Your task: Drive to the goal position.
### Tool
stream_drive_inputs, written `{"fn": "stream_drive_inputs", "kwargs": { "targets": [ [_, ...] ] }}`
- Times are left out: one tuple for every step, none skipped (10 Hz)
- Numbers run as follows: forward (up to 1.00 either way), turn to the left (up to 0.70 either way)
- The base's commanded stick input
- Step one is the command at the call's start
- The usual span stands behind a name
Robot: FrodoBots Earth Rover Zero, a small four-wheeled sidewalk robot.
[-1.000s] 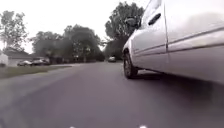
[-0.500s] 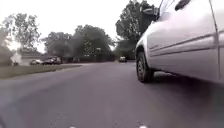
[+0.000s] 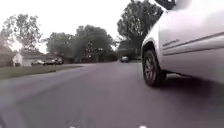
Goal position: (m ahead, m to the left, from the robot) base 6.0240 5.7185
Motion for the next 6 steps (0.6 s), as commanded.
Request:
{"fn": "stream_drive_inputs", "kwargs": {
  "targets": [
    [1.00,0.00],
    [1.00,-0.31],
    [1.00,-0.38],
    [1.00,-0.34],
    [1.00,-0.27],
    [1.00,-0.20]
  ]
}}
